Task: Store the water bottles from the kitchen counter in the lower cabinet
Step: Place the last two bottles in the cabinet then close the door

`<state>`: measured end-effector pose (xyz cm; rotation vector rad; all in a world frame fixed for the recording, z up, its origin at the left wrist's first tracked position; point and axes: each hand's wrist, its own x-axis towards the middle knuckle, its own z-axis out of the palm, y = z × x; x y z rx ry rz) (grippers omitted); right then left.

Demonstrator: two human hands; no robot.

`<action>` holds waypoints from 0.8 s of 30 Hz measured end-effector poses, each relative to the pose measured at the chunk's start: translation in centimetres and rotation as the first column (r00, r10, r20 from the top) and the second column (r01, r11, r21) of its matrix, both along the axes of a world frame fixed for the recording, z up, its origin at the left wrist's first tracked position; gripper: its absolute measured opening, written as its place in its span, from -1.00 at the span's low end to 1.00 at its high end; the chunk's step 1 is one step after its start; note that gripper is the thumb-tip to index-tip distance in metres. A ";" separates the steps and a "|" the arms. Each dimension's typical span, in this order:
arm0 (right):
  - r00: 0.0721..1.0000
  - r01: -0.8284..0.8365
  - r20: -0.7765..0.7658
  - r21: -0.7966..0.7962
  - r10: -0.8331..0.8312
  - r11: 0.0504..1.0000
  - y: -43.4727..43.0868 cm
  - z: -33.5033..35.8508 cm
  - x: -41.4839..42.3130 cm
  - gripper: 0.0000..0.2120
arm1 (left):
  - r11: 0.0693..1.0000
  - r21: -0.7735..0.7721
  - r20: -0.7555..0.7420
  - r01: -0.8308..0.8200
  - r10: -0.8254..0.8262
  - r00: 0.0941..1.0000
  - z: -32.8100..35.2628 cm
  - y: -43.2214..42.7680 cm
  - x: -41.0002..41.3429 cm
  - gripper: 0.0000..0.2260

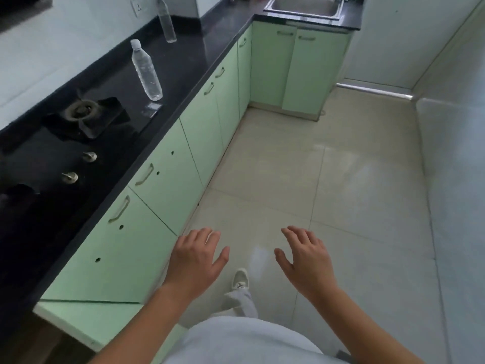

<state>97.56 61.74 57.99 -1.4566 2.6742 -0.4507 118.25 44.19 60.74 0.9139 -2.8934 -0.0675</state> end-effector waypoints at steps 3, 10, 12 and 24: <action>0.993 0.119 -0.007 -0.006 -0.119 0.993 -1.2 0.2 -3.8 -0.50 | 0.998 0.038 -0.004 0.059 -0.059 0.998 -0.4 -3.2 -5.6 -0.58; 0.911 0.412 0.013 0.024 -0.412 0.911 -1.2 2.2 -11.4 -0.48 | 0.924 0.006 -0.083 0.382 -0.380 0.921 0.2 -7.8 -20.7 -0.60; 0.890 0.456 0.009 0.032 -0.457 0.889 -1.2 2.4 -13.2 -0.47 | 0.901 -0.013 -0.090 0.433 -0.432 0.897 0.6 -8.8 -24.2 -0.61; 0.980 0.163 0.116 -0.025 -0.159 0.986 -16.5 1.4 -32.1 -0.47 | 0.967 -0.033 -0.052 0.253 -0.254 0.966 -0.5 -20.6 -36.5 -0.55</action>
